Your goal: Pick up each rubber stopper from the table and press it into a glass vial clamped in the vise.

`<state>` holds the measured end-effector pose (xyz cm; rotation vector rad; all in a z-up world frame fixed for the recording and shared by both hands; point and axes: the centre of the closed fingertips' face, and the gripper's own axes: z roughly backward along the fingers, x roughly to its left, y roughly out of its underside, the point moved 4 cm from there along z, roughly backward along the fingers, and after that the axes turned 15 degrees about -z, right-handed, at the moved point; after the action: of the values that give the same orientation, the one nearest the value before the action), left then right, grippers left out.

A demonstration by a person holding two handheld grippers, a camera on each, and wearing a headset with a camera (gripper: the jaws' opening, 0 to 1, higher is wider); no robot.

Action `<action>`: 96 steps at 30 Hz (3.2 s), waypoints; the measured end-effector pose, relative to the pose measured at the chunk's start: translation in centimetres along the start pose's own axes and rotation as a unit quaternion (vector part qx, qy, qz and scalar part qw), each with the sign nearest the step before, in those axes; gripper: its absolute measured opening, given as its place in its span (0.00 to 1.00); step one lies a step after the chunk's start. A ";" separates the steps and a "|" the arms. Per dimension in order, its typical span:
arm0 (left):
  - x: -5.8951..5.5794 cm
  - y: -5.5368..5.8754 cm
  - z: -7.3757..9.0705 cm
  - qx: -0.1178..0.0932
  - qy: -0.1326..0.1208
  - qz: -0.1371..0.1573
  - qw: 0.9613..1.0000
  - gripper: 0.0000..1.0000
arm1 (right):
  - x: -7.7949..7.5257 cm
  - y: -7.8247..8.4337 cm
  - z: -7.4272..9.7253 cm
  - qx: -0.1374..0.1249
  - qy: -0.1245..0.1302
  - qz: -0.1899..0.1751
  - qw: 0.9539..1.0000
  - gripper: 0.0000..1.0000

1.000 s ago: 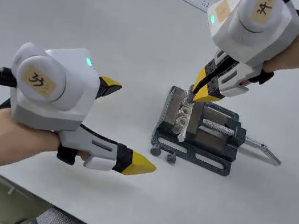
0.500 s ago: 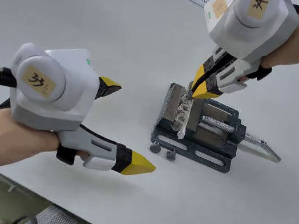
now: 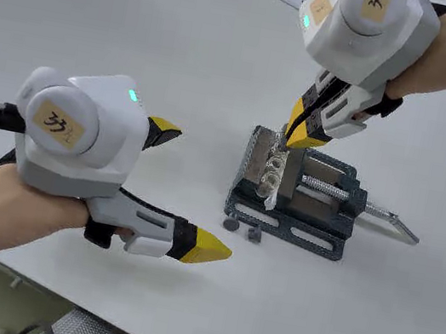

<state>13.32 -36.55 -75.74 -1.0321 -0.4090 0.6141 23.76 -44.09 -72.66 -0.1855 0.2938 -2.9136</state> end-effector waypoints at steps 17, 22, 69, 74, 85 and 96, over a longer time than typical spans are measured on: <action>0.2 -0.1 -0.4 -0.002 0.000 0.006 1.000 0.95 | 0.0 0.1 -0.3 0.003 0.000 -0.020 1.000 0.00; 0.5 -0.1 -0.6 -0.005 -0.003 0.009 1.000 0.95 | 0.0 -0.2 -0.4 0.014 0.002 -0.020 1.000 0.00; 1.7 0.2 -0.4 -0.014 -0.022 0.021 0.999 0.94 | 0.4 -0.2 -0.4 0.044 0.046 -0.027 0.998 0.00; 1.6 -0.2 -0.5 -0.015 -0.021 0.019 0.999 0.94 | -0.1 0.1 -0.3 0.027 0.043 -0.045 0.998 0.00; 1.6 -0.4 -0.2 -0.011 -0.022 0.010 1.000 0.94 | -0.2 0.0 -0.4 0.017 0.053 -0.052 0.997 0.00; 1.4 -0.5 0.1 -0.012 -0.023 0.010 1.000 0.93 | 0.0 0.1 -0.4 -0.007 0.060 -0.041 0.997 0.00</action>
<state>14.48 -35.81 -75.21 -1.0475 -0.4479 0.6521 23.74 -44.09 -73.02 -0.0251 0.3327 -3.0110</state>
